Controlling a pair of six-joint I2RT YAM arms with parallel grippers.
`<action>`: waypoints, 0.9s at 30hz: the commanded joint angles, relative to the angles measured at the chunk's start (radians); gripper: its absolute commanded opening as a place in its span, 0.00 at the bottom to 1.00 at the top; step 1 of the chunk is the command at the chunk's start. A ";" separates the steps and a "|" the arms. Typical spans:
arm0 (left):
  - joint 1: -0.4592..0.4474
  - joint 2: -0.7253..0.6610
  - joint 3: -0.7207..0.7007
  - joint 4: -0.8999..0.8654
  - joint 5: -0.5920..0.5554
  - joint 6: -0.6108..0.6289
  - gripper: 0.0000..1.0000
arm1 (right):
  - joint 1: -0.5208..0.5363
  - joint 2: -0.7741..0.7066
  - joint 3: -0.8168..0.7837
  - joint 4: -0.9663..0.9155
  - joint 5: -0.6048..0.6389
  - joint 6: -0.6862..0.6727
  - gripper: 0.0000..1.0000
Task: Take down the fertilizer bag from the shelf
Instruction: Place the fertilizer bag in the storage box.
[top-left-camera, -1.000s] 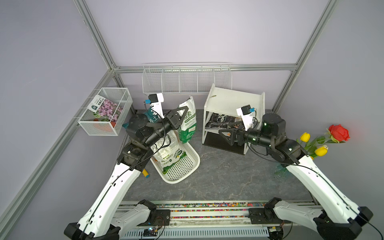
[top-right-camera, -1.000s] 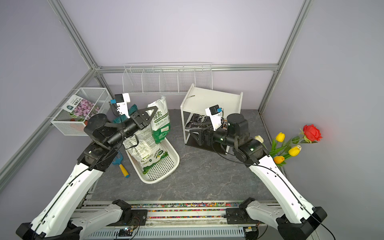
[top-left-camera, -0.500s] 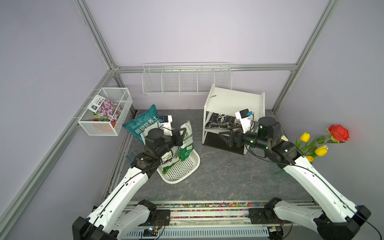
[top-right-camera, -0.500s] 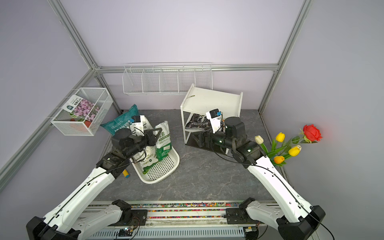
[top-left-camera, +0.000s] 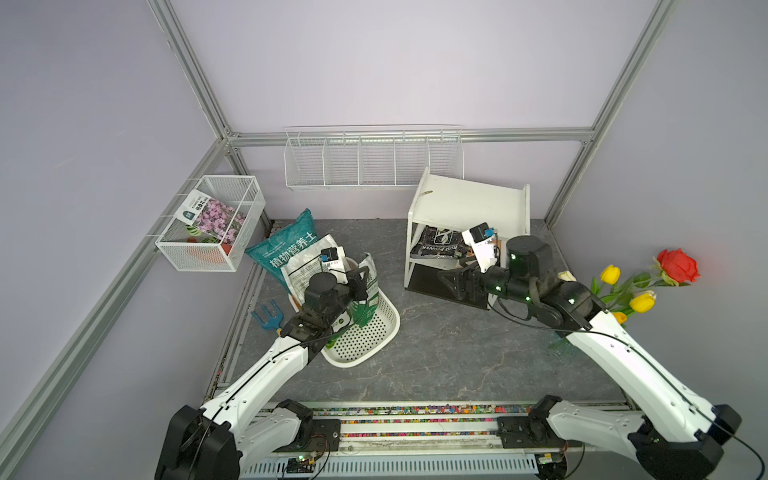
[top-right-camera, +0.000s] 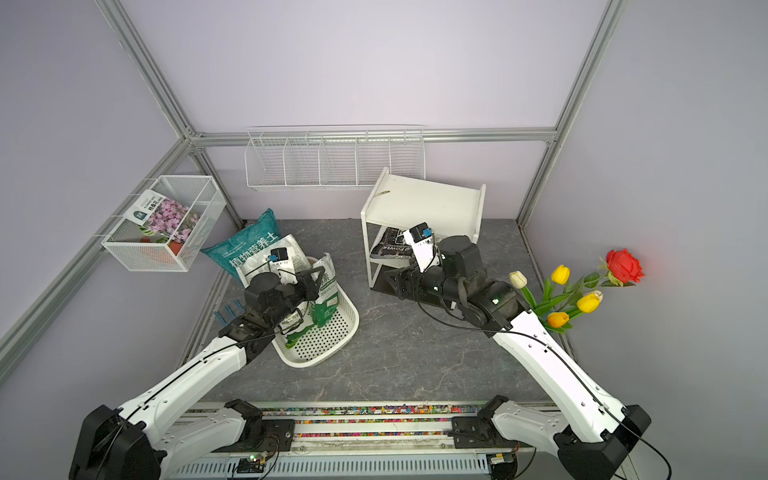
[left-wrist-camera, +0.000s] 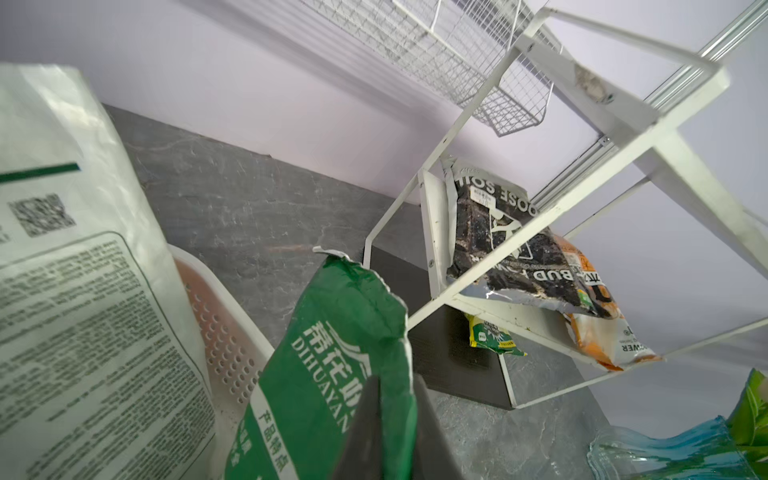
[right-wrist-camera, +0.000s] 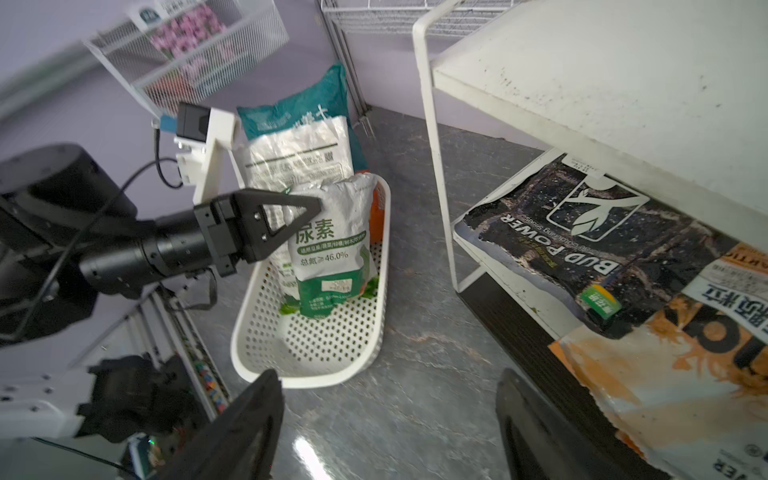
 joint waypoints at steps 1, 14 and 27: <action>-0.001 0.014 0.013 0.210 0.054 -0.010 0.00 | 0.028 0.044 0.050 -0.123 0.145 -0.121 0.79; 0.088 0.144 -0.003 0.029 -0.129 0.033 0.10 | 0.083 0.075 0.061 -0.113 0.208 -0.162 0.79; 0.097 0.082 0.276 -0.435 -0.312 -0.003 1.00 | 0.149 0.210 0.166 -0.264 0.450 -0.343 0.79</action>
